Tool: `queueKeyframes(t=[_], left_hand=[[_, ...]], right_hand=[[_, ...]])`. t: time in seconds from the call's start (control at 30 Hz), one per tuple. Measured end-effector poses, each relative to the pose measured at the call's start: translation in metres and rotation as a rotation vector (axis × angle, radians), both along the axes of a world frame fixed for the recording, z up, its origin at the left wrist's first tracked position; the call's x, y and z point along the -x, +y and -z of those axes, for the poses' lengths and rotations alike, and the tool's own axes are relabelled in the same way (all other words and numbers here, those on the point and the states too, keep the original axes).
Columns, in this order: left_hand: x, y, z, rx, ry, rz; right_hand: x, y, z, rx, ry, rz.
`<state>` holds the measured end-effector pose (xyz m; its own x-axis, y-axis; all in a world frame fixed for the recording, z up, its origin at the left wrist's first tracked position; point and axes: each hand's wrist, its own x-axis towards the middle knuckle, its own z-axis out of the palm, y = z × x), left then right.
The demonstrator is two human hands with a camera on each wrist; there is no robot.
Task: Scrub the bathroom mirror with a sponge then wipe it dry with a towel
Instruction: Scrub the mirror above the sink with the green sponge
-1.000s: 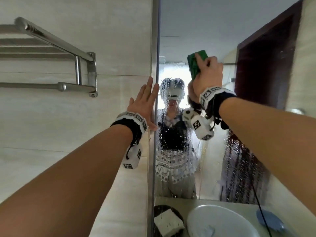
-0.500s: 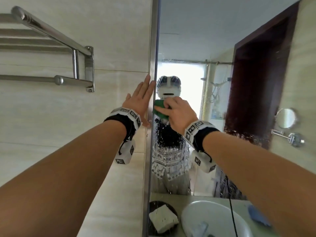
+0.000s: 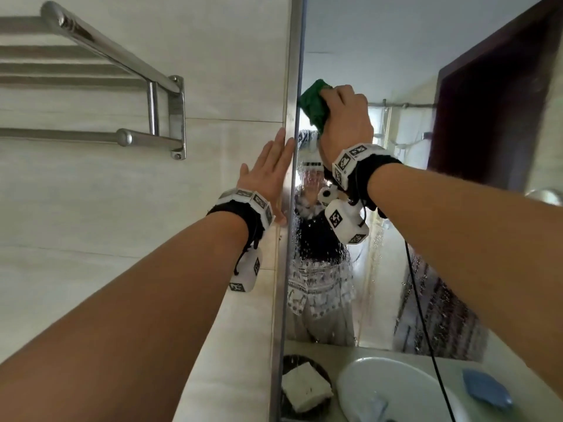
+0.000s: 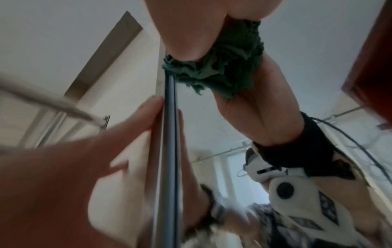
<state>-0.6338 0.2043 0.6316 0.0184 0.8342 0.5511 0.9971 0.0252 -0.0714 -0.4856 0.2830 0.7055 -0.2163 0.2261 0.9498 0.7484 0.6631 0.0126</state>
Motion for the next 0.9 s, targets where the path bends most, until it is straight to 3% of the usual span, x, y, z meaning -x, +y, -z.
queueKeyframes(t=[0.37,0.5,0.7,0.9], left_hand=[[0.002,-0.001,0.005,-0.027,0.01,-0.022],[0.001,0.001,0.007,-0.028,0.011,-0.034],[0.001,0.001,0.007,-0.01,0.022,-0.058],[-0.009,-0.005,0.011,0.029,-0.03,-0.092]], right_hand=[[-0.004,0.004,0.119,-0.156,-0.314,-0.092],[-0.016,0.01,0.137,-0.187,-0.51,-0.116],[-0.039,0.009,0.163,-0.086,-0.771,-0.145],[-0.059,0.0,0.159,-0.038,-0.907,-0.035]])
